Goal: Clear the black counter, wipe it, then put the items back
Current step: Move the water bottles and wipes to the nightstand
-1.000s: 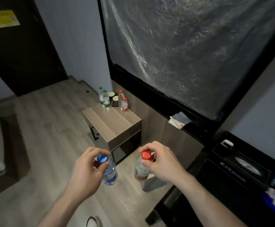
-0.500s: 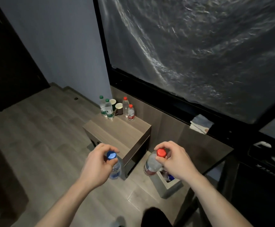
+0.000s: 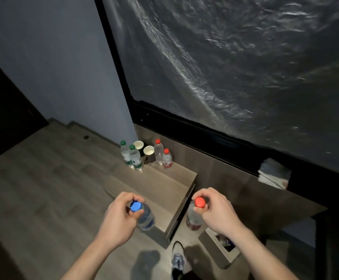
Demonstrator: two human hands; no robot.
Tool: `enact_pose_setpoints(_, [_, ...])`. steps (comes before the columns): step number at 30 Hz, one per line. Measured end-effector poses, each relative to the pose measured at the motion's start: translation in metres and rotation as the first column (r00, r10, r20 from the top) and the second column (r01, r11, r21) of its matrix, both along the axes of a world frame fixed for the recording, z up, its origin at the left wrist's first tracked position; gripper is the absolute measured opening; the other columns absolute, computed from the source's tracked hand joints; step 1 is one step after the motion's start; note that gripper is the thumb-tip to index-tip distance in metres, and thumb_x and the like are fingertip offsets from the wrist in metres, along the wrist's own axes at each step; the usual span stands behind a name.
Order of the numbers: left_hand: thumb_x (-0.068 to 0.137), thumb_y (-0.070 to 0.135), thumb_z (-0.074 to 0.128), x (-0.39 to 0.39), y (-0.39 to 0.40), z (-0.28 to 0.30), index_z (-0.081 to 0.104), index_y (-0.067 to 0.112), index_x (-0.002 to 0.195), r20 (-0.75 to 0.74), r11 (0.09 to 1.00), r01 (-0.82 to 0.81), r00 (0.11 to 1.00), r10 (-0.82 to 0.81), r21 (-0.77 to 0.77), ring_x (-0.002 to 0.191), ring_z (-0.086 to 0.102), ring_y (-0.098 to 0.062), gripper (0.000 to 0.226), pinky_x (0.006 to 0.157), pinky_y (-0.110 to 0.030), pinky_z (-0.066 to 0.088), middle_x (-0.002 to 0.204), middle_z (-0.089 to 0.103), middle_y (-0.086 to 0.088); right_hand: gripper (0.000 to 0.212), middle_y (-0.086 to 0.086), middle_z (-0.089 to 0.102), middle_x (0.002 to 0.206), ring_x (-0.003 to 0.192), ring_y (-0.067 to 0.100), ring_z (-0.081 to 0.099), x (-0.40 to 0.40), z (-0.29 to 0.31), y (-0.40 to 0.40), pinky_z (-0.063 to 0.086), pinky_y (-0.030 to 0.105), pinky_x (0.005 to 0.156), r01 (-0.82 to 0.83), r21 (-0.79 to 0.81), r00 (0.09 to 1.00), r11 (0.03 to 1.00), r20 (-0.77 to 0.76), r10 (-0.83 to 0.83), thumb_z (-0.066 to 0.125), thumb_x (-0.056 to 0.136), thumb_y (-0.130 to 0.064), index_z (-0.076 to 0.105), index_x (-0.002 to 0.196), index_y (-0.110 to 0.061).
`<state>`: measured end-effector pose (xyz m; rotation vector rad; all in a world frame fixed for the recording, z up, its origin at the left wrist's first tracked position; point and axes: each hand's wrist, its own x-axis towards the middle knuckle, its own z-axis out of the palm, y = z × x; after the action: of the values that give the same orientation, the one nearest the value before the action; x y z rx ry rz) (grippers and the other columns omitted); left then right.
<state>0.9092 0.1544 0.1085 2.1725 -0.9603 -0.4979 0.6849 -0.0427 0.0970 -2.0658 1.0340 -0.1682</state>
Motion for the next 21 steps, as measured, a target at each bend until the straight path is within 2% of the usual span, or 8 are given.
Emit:
enact_pose_setpoints(2, [0.083,0.007,0.080,0.024,-0.012,-0.004,0.068,0.041,0.087,-0.018,1.000,-0.020,1.000,0.020,0.008,0.072,0.062,-0.007,0.036,0.068,-0.019,0.046,0.100,0.063,0.020,0.022,-0.024,0.057,0.103,0.093,0.003,0.059,0.029,-0.011,-0.016,0.047,0.026,0.085,-0.019,0.015,0.999,1.000,-0.031,0.020,0.078,0.088,-0.031,0.063,0.096,-0.045])
enact_pose_setpoints(5, [0.082,0.005,0.079,0.056,-0.028,-0.011,0.068,0.043,0.090,-0.060,0.998,-0.061,0.996,0.060,-0.006,0.063,0.060,-0.011,0.040,0.068,-0.027,0.049,0.101,0.063,0.019,0.023,-0.022,0.057,0.103,0.097,0.005,0.058,0.071,-0.024,-0.038,0.045,0.027,0.087,-0.042,0.020,0.998,0.999,-0.045,0.043,0.077,0.087,-0.027,0.062,0.095,-0.043])
enact_pose_setpoints(10, [0.080,0.004,0.079,0.099,-0.051,-0.029,0.068,0.041,0.088,-0.073,0.995,-0.101,0.992,0.102,0.021,0.068,0.058,-0.004,0.040,0.070,-0.027,0.049,0.100,0.062,0.020,0.025,-0.017,0.057,0.106,0.101,0.009,0.056,0.136,-0.042,-0.065,0.044,0.029,0.089,-0.048,0.055,0.998,0.997,-0.043,0.051,0.076,0.085,-0.019,0.064,0.097,-0.037])
enact_pose_setpoints(14, [0.080,0.006,0.080,0.133,-0.069,-0.044,0.069,0.039,0.085,-0.118,0.993,-0.099,0.987,0.106,0.067,0.069,0.058,-0.002,0.035,0.071,-0.025,0.047,0.098,0.062,0.020,0.032,-0.018,0.054,0.101,0.101,0.012,0.057,0.187,-0.064,-0.077,0.045,0.031,0.090,-0.052,0.074,0.995,0.996,-0.082,0.058,0.073,0.082,-0.018,0.056,0.086,-0.044])
enact_pose_setpoints(17, [0.077,0.010,0.077,0.157,-0.083,-0.054,0.070,0.033,0.082,-0.145,0.994,-0.065,0.986,0.078,0.087,0.069,0.057,-0.001,0.024,0.072,-0.025,0.047,0.094,0.063,0.016,0.030,-0.019,0.051,0.098,0.102,0.017,0.059,0.222,-0.079,-0.083,0.046,0.035,0.093,-0.027,0.073,0.991,0.997,-0.126,0.036,0.071,0.081,-0.020,0.053,0.086,-0.043])
enact_pose_setpoints(19, [0.072,0.023,0.070,0.175,-0.092,-0.065,0.068,0.034,0.081,-0.153,0.997,-0.002,0.988,0.014,0.075,0.078,0.062,-0.002,0.014,0.075,-0.026,0.049,0.092,0.063,0.015,0.027,-0.017,0.051,0.099,0.104,0.019,0.061,0.245,-0.087,-0.087,0.047,0.034,0.091,0.000,0.070,0.987,0.998,-0.158,0.011,0.069,0.081,-0.020,0.055,0.089,-0.040])
enact_pose_setpoints(21, [0.074,0.022,0.072,0.195,-0.098,-0.080,0.065,0.040,0.088,-0.134,0.990,0.092,0.988,-0.078,0.103,0.084,0.063,-0.002,0.023,0.078,-0.031,0.053,0.092,0.062,0.017,0.023,-0.015,0.052,0.101,0.106,0.021,0.062,0.269,-0.095,-0.091,0.047,0.033,0.091,0.024,0.076,0.981,0.997,-0.194,-0.009,0.068,0.081,-0.020,0.057,0.092,-0.037])
